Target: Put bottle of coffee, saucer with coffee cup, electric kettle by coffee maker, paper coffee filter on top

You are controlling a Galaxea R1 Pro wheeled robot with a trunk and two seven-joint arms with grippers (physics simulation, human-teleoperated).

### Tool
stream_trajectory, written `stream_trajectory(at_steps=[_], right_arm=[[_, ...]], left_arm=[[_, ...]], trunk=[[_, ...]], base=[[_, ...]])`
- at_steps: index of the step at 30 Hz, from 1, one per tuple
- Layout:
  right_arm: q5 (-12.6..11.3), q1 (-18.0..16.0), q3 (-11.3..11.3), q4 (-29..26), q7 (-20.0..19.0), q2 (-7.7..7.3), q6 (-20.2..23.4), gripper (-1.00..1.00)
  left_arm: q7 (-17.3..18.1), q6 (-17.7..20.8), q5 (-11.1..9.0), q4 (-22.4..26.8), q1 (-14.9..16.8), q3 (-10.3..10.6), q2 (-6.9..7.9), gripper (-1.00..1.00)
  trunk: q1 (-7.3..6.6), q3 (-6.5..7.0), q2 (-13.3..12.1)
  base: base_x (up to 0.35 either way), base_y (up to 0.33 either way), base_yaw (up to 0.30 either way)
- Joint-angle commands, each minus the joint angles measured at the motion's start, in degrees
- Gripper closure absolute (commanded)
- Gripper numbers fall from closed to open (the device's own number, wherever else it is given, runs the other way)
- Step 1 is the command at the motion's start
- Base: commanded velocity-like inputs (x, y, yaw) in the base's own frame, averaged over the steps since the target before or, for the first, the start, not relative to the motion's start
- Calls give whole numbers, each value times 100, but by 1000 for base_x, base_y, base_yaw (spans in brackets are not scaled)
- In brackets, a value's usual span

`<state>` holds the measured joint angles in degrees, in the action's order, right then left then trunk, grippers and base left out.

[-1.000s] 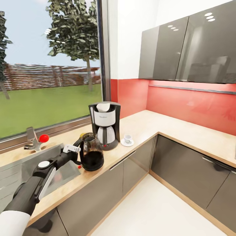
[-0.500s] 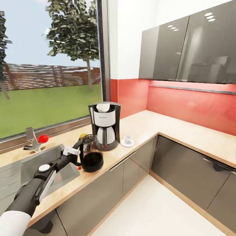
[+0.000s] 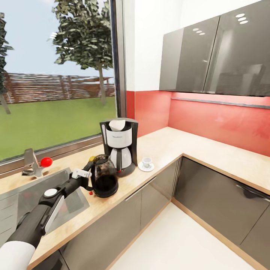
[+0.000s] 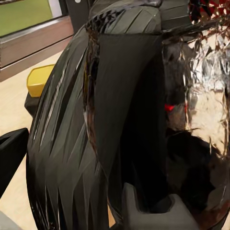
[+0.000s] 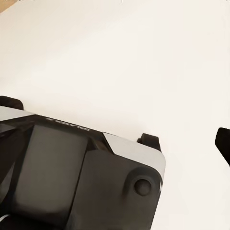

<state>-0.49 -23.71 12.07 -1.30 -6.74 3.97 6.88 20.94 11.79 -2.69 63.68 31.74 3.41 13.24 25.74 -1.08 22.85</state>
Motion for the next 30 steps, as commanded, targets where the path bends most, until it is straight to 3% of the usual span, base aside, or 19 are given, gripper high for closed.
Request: stream_trajectory(at_steps=[1,14,15,30], right_arm=[[-6,-2,32,-11,-12,-1,32,-100],[-12,-2,32,-11,-12,-10,32,-100],[-12,-2,32,-11,-12,-10,32,-100],[-12,-2,32,-11,-12,-17,32,-100]], left_arm=[[16,37,-5,-107,0,11,3,100],[22,31,-13,-310,1,11,-4,100],[20,32,-6,-314,0,11,-5,-100],[19,26,-46,-321,0,0,2,-100]], trunk=[[5,-13,8],[5,-13,8],[5,-13,8],[5,-13,8]], base=[[4,0,0],[0,0,0],[0,0,0],[0,0,0]])
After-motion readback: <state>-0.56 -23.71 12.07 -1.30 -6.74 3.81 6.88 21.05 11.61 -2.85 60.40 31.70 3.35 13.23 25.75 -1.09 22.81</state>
